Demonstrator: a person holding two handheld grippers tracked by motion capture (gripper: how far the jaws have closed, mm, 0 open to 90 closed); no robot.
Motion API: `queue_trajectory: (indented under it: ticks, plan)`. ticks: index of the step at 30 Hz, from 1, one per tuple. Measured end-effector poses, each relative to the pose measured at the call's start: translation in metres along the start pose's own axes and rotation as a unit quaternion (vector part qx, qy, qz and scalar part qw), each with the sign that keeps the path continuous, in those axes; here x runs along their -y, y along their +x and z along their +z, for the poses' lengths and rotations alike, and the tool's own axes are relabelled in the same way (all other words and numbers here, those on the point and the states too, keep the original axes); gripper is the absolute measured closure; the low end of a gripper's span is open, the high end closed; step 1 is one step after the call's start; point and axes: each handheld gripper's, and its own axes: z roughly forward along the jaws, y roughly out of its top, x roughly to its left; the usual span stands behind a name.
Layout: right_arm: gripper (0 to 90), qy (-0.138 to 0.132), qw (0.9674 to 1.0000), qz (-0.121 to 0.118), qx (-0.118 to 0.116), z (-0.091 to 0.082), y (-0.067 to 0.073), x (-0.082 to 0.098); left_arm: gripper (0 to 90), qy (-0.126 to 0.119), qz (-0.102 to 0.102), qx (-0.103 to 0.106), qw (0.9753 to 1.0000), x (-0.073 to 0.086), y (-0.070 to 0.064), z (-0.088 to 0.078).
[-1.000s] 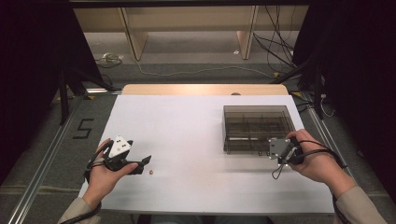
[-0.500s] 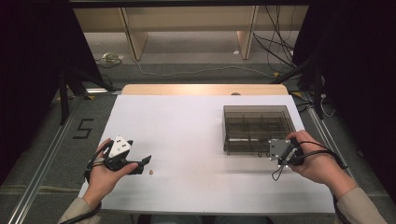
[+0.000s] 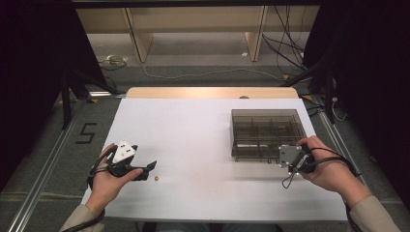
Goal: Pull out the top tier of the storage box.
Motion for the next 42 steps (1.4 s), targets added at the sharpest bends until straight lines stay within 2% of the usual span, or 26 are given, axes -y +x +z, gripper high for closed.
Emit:
queue_trajectory:
  ticks: [17,40,42]
  plan:
    - [85.9,-0.009,1.0,-0.002,0.003,-0.0006,0.003,0.0009,11.7,0.0,0.0,0.0,1.0,-0.0001,-0.0002,0.0]
    - [86.1,-0.004,1.0,-0.001,-0.006,-0.0039,0.0083,0.0007,11.7,0.0,0.0,-0.002,1.0,-0.0004,0.0,-0.0003]
    - [86.1,-0.011,0.9999,-0.005,-0.003,-0.0034,0.0083,0.0012,11.7,0.0,0.0,-0.001,1.0,-0.0003,0.0,-0.0002]
